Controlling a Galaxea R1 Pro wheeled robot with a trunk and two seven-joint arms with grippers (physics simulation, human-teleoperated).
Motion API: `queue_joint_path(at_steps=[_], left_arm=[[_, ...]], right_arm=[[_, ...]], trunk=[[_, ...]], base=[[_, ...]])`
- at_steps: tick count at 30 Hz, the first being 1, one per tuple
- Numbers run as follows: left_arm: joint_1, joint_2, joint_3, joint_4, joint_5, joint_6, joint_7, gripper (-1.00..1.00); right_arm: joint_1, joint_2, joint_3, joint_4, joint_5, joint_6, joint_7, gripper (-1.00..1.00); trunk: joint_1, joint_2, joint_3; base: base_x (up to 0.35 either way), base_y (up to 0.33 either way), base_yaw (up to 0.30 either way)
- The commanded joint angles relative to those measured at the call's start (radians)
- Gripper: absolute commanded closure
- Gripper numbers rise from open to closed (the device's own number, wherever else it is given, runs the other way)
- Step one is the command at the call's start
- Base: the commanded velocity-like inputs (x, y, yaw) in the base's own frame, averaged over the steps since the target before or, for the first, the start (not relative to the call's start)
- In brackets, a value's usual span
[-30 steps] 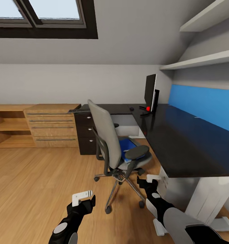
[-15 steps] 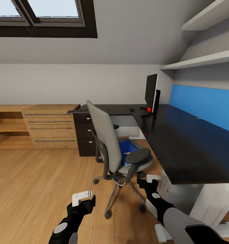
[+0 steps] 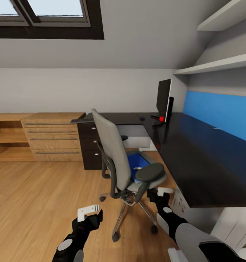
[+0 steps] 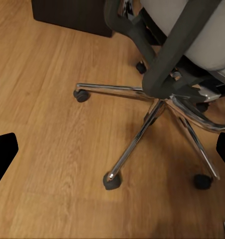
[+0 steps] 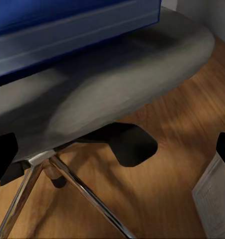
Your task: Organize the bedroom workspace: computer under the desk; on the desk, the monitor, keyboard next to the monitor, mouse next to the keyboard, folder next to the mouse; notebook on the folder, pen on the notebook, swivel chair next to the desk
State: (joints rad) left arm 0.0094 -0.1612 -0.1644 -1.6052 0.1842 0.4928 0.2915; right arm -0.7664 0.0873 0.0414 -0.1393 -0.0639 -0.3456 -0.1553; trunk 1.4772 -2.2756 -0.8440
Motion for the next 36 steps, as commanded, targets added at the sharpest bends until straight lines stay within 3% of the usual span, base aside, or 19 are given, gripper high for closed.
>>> queue_joint_path(at_steps=[1, 19, 36], left_arm=[[0.0, 0.0, -0.001, -0.001, 0.011, 0.003, 0.009, -1.0], [0.0, 0.002, 0.002, -0.002, 0.011, 0.004, 0.009, -1.0], [0.0, 0.002, 0.002, -0.001, 0.009, 0.006, 0.009, -1.0]], right_arm=[[-0.001, 0.0, 0.005, 0.001, -0.007, -0.004, -0.003, -1.0], [-0.002, 0.006, 0.008, -0.002, -0.007, -0.012, 0.006, -1.0], [-0.001, 0.006, 0.008, -0.002, -0.007, -0.012, 0.006, -1.0]], trunk=[[0.0, 0.0, -0.001], [0.0, 0.0, 0.0], [0.0, 0.0, 0.014]], base=[[0.084, 0.0, 0.0], [0.005, 0.0, 0.005], [0.0, 0.0, 0.226]])
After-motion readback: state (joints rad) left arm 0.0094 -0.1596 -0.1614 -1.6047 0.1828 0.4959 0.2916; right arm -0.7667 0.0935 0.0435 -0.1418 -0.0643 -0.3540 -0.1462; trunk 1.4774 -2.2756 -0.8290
